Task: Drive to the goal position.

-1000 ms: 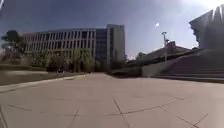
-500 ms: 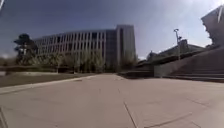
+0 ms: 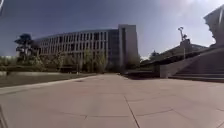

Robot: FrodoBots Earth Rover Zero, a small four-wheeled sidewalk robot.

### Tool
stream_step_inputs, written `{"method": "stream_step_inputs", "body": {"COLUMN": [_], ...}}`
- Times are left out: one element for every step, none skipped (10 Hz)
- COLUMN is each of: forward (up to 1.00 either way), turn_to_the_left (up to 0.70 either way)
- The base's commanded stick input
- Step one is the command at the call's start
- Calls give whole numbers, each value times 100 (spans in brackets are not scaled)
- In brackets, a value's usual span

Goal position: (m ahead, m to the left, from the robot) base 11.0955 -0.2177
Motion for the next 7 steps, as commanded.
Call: {"method": "stream_step_inputs", "body": {"forward": [100, 100, 100, 100, 100, 100, 100], "turn_to_the_left": [-9, -9, -9, -9, -9, -9, -9]}}
